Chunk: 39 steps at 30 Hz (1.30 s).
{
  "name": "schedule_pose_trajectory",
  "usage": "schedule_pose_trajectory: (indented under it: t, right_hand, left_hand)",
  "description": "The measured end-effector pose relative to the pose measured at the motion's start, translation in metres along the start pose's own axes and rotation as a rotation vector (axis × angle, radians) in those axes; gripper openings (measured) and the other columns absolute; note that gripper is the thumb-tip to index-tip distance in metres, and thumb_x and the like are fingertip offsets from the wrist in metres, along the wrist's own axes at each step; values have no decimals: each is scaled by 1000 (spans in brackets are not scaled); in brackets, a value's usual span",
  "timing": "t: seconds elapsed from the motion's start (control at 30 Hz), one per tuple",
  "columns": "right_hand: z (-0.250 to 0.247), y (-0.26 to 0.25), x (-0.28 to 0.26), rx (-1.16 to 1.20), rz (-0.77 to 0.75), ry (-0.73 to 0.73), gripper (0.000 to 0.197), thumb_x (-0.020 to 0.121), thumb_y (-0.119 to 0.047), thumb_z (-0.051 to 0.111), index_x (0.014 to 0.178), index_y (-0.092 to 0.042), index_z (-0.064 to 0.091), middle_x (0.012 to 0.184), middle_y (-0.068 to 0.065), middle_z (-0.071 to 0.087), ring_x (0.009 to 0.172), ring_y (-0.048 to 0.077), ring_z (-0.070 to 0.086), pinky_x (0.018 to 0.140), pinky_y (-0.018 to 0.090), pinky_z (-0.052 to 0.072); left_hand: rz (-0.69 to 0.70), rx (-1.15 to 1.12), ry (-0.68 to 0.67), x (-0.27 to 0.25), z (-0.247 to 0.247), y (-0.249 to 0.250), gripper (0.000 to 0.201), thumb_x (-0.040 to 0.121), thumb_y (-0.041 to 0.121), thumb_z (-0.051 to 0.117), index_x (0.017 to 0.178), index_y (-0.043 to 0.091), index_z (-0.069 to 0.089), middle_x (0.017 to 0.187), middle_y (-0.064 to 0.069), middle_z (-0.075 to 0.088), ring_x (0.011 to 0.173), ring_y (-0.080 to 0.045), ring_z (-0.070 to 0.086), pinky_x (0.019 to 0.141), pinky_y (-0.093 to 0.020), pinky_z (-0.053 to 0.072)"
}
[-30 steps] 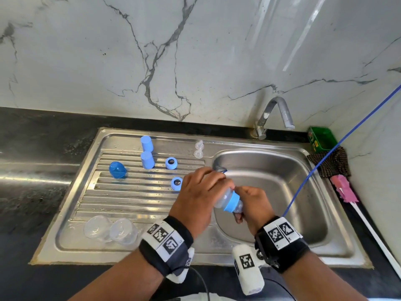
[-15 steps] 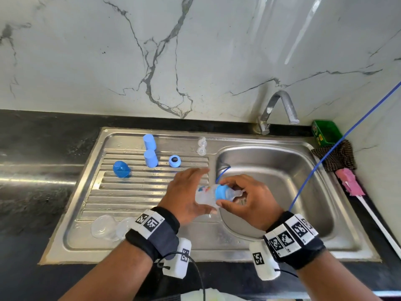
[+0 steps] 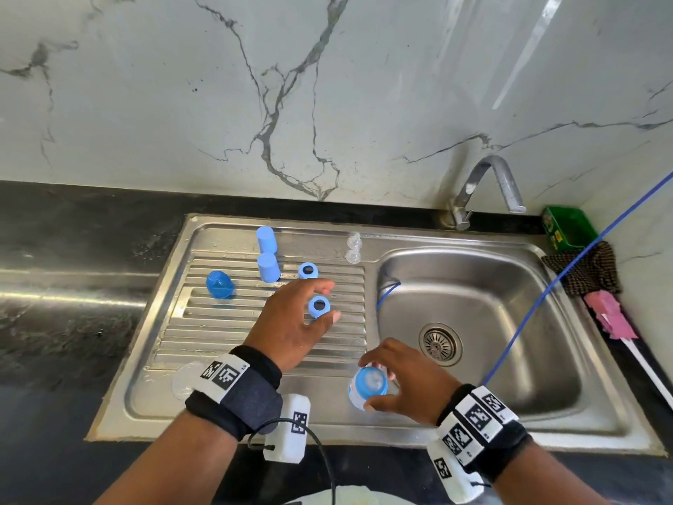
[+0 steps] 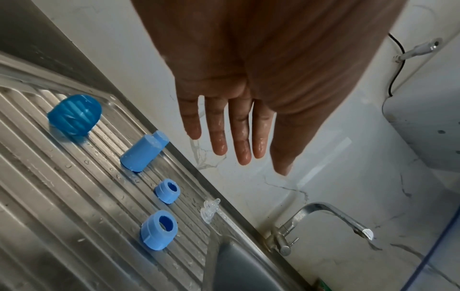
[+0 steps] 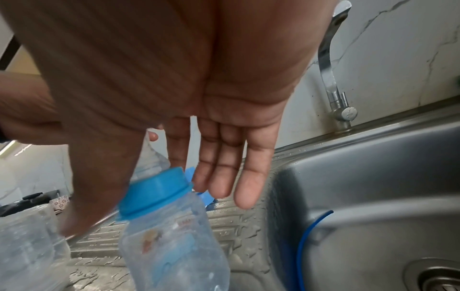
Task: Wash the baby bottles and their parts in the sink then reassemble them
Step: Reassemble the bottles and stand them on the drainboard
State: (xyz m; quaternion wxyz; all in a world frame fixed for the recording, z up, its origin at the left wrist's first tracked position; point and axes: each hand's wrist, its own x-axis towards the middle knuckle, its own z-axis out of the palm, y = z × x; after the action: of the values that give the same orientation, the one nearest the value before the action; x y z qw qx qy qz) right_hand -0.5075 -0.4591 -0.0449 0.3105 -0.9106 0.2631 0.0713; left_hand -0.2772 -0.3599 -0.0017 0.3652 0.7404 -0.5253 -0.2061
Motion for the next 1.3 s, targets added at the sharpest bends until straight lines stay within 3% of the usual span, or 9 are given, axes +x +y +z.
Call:
schedule_pose_trajectory:
  t: [0.1,0.3,0.47,0.63,0.77,0.9,1.03,1.13,1.3]
  right_hand:
    - [-10,1,-3,6,-13,-15,78,67,-69,77,135,-44,49,120,-26,47,91,-18,45,86,18,44]
    - [-55,-2,-1,91,-44,139,75,59,-93,60,122,-54,54,111,-25,55,87,5,59,71,11,42]
    - [-97,-38,44,77,-129,236,49,78,-69,64,113,-35,68,100,-19,63,79,5,62,67,11,47]
    - [-97,-100,144,-64,-286,97,33,88,-38,74,116,-22,69,102,-7,64,72,-2,50,80,23,43]
    - [-60,-152,229,-239,-329,-86,43,90,-33,72,129,-18,63,120,4,66,109,19,59,99,30,45]
    - [-9,-181,289,-446,-290,-228,66,89,-27,72,149,-21,44,140,10,54,128,28,54,104,38,45]
    - [19,-186,317,-598,-261,-275,72,94,-27,65,157,-21,30,151,10,43,135,29,50,100,33,43]
    - [31,-182,323,-645,-267,-279,48,96,-18,61,143,-19,52,141,11,53,126,31,57,92,34,44]
    - [7,-176,292,-403,-272,-191,40,91,-22,69,130,-19,61,120,10,65,111,30,61,87,34,45]
  left_hand:
    - [-11,-8,26,0,-8,-3,37,91,31,72,126,24,63,124,14,65,114,-2,55,99,-18,37]
    - [-65,-34,102,5,-33,-13,31,92,33,70,122,28,65,120,18,65,110,1,56,88,-4,34]
    - [-112,-45,261,14,-69,-28,25,94,30,66,119,31,65,117,18,67,108,-3,61,89,-23,47]
    - [-194,-73,413,-2,-108,-48,21,96,25,63,117,29,67,111,17,70,105,-5,64,90,-33,52]
    - [-240,-75,480,-26,-125,-58,20,96,24,65,115,29,68,109,18,69,102,1,63,87,-30,52]
    - [-271,-84,493,-51,-130,-72,21,95,27,65,116,29,67,109,17,70,103,-4,65,89,-27,50]
    - [-290,-109,481,-66,-129,-77,21,95,30,65,115,31,67,110,20,69,106,-1,63,91,-24,49]
    - [-290,-98,462,-71,-130,-77,22,95,28,63,117,31,67,112,23,68,108,2,62,92,-23,48]
    - [-221,-130,421,-58,-119,-61,22,95,24,65,116,30,67,112,24,67,107,8,60,92,-18,47]
